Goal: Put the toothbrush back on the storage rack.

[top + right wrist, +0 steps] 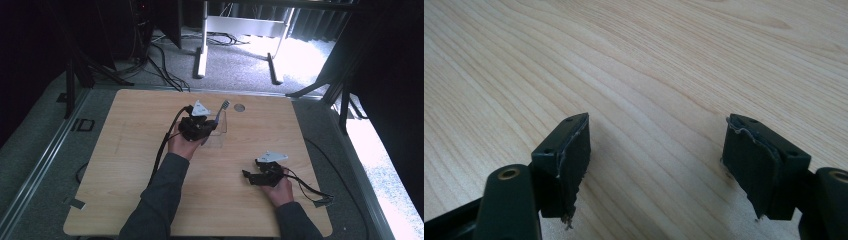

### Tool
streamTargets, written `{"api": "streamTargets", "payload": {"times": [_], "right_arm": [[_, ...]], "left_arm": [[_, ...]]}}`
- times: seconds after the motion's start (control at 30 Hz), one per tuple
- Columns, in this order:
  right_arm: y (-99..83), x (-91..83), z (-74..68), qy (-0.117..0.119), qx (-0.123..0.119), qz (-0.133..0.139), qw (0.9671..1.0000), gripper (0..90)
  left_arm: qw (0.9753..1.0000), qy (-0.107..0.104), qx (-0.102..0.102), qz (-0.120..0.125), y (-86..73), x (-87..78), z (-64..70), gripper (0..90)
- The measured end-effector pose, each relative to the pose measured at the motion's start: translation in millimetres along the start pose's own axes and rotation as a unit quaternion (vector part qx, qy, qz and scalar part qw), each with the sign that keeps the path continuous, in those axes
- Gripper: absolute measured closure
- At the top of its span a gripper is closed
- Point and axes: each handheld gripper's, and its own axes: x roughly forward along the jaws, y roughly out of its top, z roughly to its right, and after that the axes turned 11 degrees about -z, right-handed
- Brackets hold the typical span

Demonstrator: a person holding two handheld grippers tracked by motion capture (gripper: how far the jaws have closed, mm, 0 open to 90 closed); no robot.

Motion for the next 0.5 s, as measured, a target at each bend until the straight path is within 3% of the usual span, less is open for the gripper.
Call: {"api": "streamTargets", "payload": {"times": [0.27,0.5], "right_arm": [[0.0,0.1,0.0,0.0,0.0,0.0,1.0,26.9],[0.0,0.1,0.0,0.0,0.0,0.0,1.0,26.9]], "left_arm": [[0.9999,0.006,-0.003,0.009,2.8,1.2,-4.7,82.5],[0.9994,0.005,-0.022,0.026,2.1,5.1,-11.9,82.5]]}}
